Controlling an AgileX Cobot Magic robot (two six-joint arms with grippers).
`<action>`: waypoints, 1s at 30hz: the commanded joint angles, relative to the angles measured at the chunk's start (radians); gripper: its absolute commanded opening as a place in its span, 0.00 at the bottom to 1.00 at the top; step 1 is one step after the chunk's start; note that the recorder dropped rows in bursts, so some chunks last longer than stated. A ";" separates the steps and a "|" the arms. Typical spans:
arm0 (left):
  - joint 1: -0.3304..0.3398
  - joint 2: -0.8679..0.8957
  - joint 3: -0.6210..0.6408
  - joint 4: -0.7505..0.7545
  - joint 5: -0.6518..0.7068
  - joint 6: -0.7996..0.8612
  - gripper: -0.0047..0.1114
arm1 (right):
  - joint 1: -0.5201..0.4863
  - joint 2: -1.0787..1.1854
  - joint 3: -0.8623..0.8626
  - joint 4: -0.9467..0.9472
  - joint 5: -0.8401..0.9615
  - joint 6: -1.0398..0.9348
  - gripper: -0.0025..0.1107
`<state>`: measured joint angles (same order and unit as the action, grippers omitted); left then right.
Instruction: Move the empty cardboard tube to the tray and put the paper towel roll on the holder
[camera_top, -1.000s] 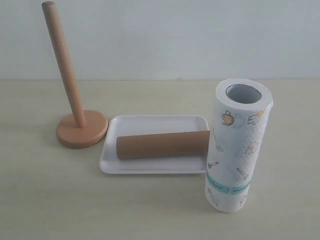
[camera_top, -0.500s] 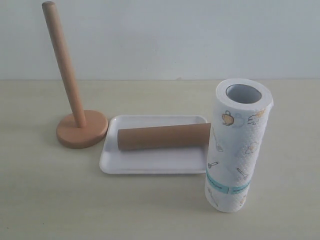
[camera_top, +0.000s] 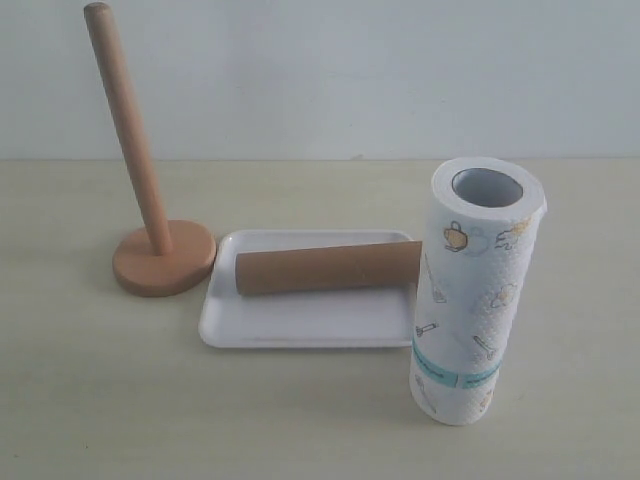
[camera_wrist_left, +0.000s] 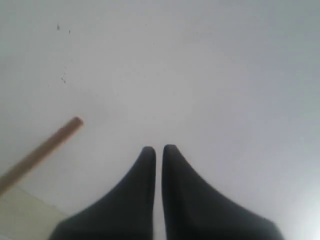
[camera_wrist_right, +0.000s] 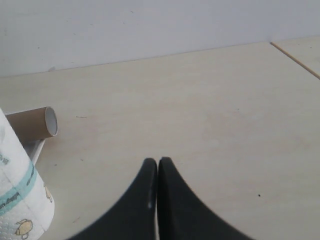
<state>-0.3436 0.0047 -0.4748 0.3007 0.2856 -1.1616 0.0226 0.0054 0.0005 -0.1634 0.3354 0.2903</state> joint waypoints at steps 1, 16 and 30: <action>0.009 -0.005 0.004 -0.267 0.007 -0.012 0.08 | -0.004 -0.005 -0.001 -0.004 -0.006 -0.002 0.02; 0.009 -0.005 0.174 -0.356 -0.262 0.450 0.08 | -0.004 -0.005 -0.001 -0.004 -0.006 -0.002 0.02; 0.013 -0.005 0.362 -0.465 -0.277 1.036 0.08 | -0.004 -0.005 -0.001 -0.004 -0.006 -0.002 0.02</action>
<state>-0.3333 0.0027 -0.1445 -0.1514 0.0229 -0.2100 0.0226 0.0054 0.0005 -0.1634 0.3354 0.2903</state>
